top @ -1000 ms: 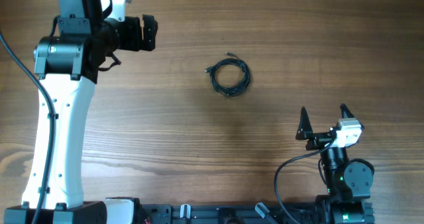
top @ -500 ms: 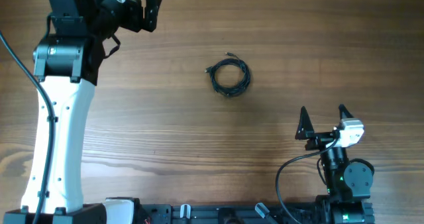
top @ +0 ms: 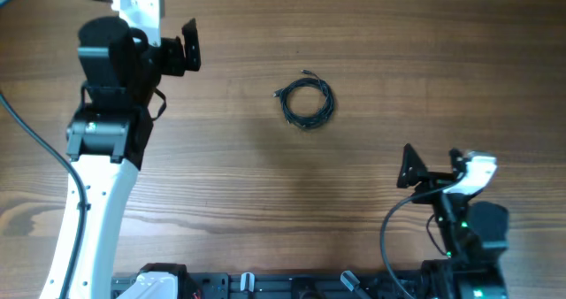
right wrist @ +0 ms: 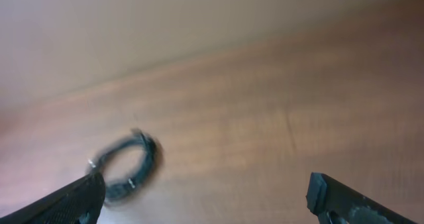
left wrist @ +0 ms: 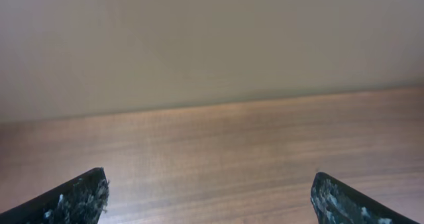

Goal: Untangle cables
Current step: 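Raise the right arm and swing it forward to the far right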

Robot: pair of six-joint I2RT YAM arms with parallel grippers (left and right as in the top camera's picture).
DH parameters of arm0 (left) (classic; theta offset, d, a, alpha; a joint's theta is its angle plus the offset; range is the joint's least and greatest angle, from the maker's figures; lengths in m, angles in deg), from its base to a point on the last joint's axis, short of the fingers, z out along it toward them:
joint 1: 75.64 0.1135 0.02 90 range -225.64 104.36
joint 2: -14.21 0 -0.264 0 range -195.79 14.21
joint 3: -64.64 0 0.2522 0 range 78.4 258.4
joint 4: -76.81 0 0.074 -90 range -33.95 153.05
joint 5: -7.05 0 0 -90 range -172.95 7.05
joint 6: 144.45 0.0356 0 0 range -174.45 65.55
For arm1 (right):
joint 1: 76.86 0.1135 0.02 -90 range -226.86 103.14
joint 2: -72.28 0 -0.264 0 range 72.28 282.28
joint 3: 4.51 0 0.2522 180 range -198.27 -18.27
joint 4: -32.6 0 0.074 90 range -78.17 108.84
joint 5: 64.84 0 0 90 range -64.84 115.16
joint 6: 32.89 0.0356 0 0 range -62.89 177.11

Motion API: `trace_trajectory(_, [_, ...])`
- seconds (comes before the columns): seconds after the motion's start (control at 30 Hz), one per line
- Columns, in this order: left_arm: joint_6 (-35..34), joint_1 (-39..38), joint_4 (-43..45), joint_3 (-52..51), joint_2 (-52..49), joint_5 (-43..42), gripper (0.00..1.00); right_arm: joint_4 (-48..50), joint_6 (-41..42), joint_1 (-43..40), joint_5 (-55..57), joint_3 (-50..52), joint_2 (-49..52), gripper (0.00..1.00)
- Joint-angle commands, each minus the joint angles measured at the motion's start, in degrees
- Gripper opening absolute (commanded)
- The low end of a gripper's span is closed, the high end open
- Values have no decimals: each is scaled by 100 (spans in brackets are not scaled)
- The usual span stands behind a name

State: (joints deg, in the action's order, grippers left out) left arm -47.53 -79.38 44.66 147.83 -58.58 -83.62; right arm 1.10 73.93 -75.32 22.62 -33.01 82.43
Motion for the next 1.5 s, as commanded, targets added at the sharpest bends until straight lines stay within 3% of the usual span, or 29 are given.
trace_trajectory(0.0, [-188, -26, 149, -125, 155, 181, 100, -229, -116, -24, 52, -1045, 343, 100])
trace_trajectory(0.13, [-188, -26, 186, -125, 166, 181, 100, -442, -197, -24, 55, -1998, 859, 100])
trace_trajectory(0.3, [-190, -26, 264, -125, 195, 162, 100, -605, -966, -24, 59, -3289, 1840, 99])
trace_trajectory(0.47, [-820, -28, 374, -125, 199, 157, 100, -876, -1453, -24, 151, -4544, 2981, 100])
trace_trajectory(0.67, [-879, -26, 382, -125, 210, 162, 100, -1202, -1950, -24, -90, -5991, 4295, 100])
trace_trajectory(0.97, [-962, -61, 251, -125, 197, 166, 100, -3582, -2081, -24, -647, -8505, 6288, 100])
trace_trajectory(1.1, [-1043, -168, 153, -125, 181, 168, 100, -4120, -2282, -24, -837, -9132, 6953, 100])
trace_trajectory(1.47, [-1510, -166, -280, -127, -177, 570, 100, -4371, -2293, -24, -968, -9165, 7958, 100])
